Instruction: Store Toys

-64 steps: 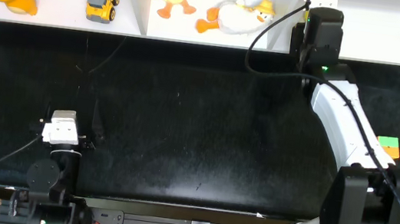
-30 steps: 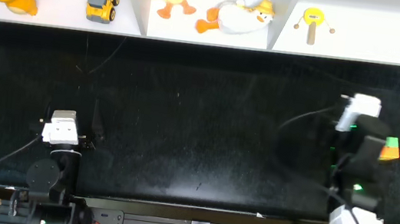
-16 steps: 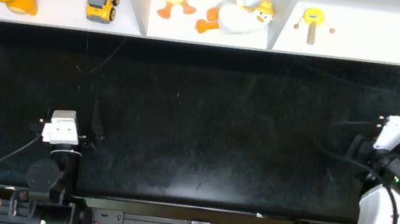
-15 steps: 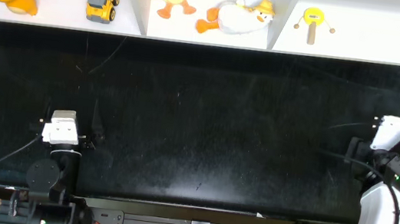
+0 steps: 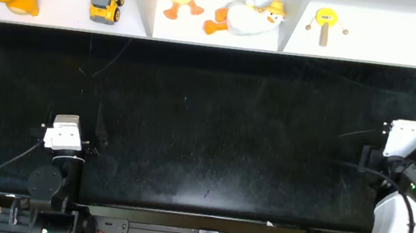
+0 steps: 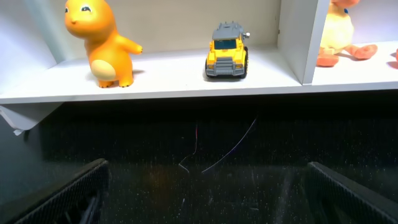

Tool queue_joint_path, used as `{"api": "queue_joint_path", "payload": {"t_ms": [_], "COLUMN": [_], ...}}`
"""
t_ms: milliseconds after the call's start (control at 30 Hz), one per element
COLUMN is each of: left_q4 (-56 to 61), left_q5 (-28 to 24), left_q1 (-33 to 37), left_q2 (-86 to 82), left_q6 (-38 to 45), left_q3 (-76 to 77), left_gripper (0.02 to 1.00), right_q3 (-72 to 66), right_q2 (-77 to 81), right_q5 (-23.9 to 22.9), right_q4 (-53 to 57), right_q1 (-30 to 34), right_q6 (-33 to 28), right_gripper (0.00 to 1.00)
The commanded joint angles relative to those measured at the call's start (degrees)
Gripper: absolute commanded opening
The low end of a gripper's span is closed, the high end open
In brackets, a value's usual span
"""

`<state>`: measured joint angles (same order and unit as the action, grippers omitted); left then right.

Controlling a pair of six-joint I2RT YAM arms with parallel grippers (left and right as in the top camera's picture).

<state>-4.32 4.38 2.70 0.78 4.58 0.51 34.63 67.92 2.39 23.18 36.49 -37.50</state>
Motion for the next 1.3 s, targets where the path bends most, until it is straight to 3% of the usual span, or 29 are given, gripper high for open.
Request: {"api": "queue_joint_path", "payload": {"t_ms": [33, 200, 400, 533, 733, 900, 1000, 1300], "left_q4": [-0.1, -0.1, -0.1, -0.1, -0.1, -0.1, -0.1, -0.1], "left_q5": [0.7, 0.7, 0.7, 0.7, 0.7, 0.7, 0.7, 0.7], "left_q1": [-0.2, -0.2, -0.2, -0.2, -0.2, -0.2, -0.2, -0.2], "left_q2": [-0.6, -0.6, -0.6, -0.6, -0.6, -0.6, -0.6, -0.6], "left_q6": [-0.2, -0.2, -0.2, -0.2, -0.2, -0.2, -0.2, -0.2], "left_q3": [-0.1, -0.1, -0.1, -0.1, -0.1, -0.1, -0.1, -0.1], "left_gripper": [0.998, 0.998, 0.998, 0.998, 0.998, 0.998, 0.998, 0.998], "right_q3": [1.6, 1.6, 2.0, 3.3, 9.0, 13.4, 13.4, 13.4], "right_q2": [-2.4, -2.4, -2.3, 0.1, 6.2, 9.9, 12.0, 15.6], "right_q5": [0.8, 1.9, 7.4, 12.5, 16.0, 16.0, 16.0, 12.6], "right_q4": [0.9, 1.6, 1.6, 1.4, 3.0, 7.8, 11.3, 9.1], "right_q1": [1.9, 6.3, 12.0, 13.1, 13.0, 13.0, 13.0, 13.8], "right_q6": [0.2, 0.2, -1.4, -3.9, -3.9, -6.2, -9.0, -9.7], "right_gripper": [0.875, 0.873, 0.89, 0.899, 0.901, 0.921, 0.884, 0.869]}}
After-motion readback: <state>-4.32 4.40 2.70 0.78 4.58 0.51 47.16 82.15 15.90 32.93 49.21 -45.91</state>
